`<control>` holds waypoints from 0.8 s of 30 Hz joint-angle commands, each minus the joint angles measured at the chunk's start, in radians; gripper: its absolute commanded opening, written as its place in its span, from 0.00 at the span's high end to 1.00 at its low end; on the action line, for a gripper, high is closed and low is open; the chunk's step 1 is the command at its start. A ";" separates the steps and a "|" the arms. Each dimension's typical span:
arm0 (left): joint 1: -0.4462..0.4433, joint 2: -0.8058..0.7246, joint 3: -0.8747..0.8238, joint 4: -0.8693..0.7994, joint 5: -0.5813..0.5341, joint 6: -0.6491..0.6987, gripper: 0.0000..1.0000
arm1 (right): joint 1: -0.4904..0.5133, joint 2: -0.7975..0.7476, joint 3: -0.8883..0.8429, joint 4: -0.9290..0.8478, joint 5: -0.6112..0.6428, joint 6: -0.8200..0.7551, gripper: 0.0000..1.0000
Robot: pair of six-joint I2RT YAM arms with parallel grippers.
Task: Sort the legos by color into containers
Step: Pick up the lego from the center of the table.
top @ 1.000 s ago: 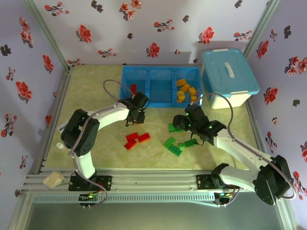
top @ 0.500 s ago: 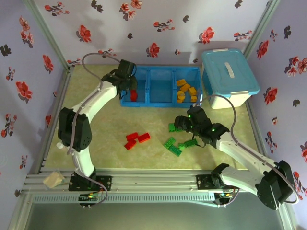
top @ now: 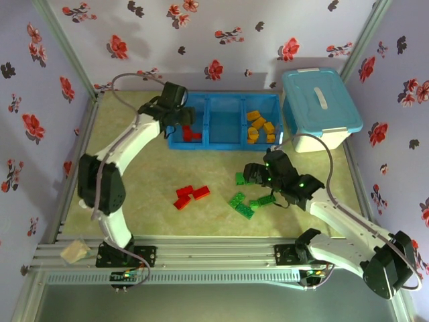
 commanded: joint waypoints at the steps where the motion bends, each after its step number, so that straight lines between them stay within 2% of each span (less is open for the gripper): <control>1: -0.010 -0.169 -0.117 0.092 0.022 -0.004 0.34 | 0.031 0.048 0.029 0.006 -0.007 -0.039 0.19; 9: -0.015 -0.488 -0.473 0.217 0.063 -0.040 0.34 | 0.175 0.254 0.183 -0.038 0.024 -0.124 0.18; 16: -0.017 -0.720 -0.738 0.213 0.060 -0.080 0.34 | 0.277 0.504 0.346 -0.099 0.006 -0.173 0.17; 19: -0.018 -0.792 -0.791 0.156 0.053 -0.095 0.34 | 0.328 0.623 0.427 -0.141 0.024 -0.203 0.04; 24: -0.019 -0.921 -0.891 0.109 0.034 -0.139 0.33 | 0.377 0.774 0.535 -0.188 0.055 -0.214 0.02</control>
